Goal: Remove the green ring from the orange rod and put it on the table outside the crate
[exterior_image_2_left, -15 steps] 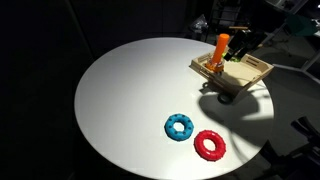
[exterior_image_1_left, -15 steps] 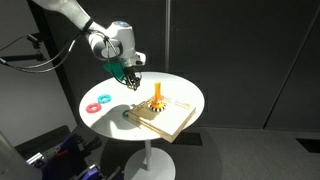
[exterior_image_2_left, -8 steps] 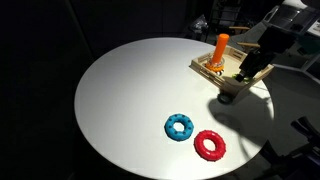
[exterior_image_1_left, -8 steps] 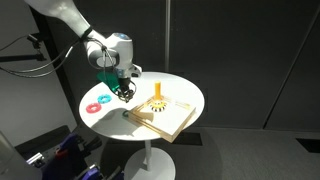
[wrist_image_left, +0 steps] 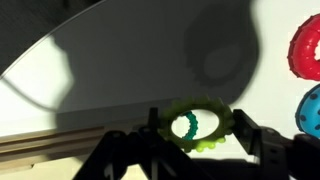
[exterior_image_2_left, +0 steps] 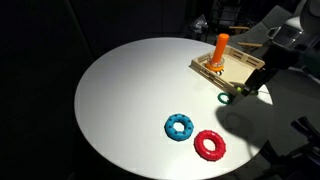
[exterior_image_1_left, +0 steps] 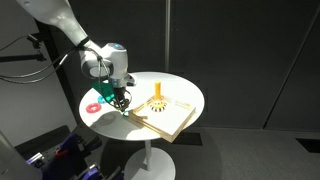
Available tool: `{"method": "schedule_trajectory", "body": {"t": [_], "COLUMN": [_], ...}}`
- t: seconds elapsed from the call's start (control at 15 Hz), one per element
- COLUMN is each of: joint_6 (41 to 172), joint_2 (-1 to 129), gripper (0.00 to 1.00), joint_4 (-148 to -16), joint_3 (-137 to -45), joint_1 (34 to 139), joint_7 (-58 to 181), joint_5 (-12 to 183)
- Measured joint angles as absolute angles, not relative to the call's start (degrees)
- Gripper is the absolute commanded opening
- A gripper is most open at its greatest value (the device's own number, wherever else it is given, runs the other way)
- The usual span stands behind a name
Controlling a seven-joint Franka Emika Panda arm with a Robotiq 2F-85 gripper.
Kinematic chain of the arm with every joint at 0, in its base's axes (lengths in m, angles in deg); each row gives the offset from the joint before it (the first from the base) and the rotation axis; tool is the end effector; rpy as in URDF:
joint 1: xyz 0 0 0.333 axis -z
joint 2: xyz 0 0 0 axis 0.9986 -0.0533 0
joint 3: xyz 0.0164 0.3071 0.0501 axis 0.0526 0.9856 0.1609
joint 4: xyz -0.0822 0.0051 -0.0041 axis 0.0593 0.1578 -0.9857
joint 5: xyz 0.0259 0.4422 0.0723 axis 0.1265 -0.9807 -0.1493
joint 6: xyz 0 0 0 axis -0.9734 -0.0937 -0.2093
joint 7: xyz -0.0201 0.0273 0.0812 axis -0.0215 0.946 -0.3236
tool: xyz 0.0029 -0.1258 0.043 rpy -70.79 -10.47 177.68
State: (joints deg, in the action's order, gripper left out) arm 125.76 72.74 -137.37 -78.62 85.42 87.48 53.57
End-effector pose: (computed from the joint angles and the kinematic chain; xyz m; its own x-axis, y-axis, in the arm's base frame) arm 0.4578 0.0742 0.1259 0.9960 0.0895 0.0000 0.0871 -0.9687 -0.2325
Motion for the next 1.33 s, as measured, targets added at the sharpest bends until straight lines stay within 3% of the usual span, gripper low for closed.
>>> {"method": "schedule_trajectory", "body": {"t": [0.67, 0.73, 0.8, 0.87, 1.0, 1.33], "joint_6": [135.3, 135.9, 136.5, 136.9, 137.2, 137.1], "joint_2": [67.6, 67.0, 66.5, 65.9, 65.0, 63.9], "gripper": [0.49, 0.53, 0.66, 0.93, 1.00, 1.00], "joint_4": [-140.3, -140.3, -140.4, -140.5, -140.5, -140.5], "joint_3": [-75.8, -75.4, -75.0, -74.7, -74.3, -73.8], "joint_1": [86.4, 86.8, 87.2, 87.7, 88.6, 90.3], "joint_7": [89.6, 89.6, 89.6, 89.6, 89.6, 89.4], "joint_5": [51.8, 51.9, 52.1, 52.4, 53.4, 56.4]}}
